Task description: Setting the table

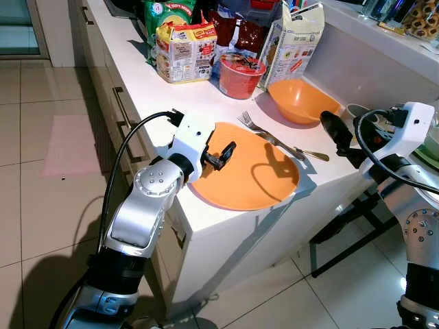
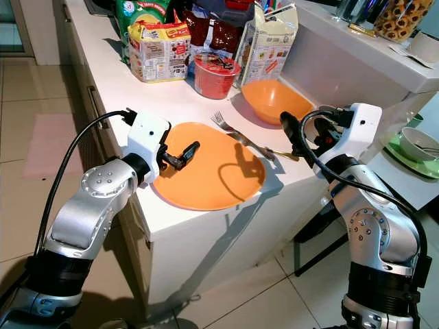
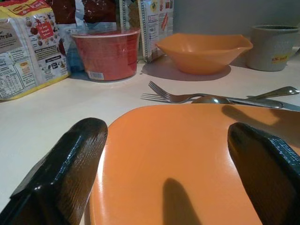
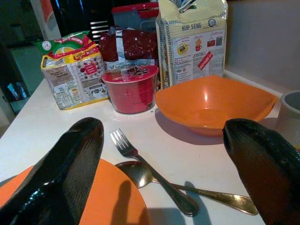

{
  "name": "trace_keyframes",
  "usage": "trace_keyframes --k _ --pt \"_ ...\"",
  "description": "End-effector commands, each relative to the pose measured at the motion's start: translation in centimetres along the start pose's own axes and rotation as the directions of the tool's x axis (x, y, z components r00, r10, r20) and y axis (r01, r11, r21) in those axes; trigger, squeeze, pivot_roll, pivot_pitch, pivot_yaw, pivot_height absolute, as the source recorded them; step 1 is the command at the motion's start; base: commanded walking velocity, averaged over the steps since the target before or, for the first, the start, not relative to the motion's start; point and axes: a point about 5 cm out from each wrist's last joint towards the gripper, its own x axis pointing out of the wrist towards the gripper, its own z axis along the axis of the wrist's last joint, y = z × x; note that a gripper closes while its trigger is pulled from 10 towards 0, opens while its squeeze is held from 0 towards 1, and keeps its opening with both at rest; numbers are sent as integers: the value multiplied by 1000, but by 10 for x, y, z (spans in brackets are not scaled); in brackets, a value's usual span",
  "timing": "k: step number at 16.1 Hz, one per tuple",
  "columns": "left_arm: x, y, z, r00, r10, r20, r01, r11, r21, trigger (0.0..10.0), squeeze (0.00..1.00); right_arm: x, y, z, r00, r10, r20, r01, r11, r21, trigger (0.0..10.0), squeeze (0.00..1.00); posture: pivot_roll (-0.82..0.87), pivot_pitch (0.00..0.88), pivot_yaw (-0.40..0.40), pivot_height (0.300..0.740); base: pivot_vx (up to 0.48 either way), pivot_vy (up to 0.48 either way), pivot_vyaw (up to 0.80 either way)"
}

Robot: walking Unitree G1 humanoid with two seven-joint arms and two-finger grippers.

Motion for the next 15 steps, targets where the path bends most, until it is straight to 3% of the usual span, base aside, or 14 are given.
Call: trace_keyframes --k 1,15 --pt "1 -8 5 999 -27 17 27 1000 7 10000 0 -1 -3 10 999 -4 38 4 1000 -8 10000 0 -8 0 -224 740 0 0 0" --pt "0 -3 6 1000 -7 17 7 1000 4 10000 0 0 -2 8 999 -4 38 4 1000 -4 10000 0 3 0 -227 740 0 0 0"
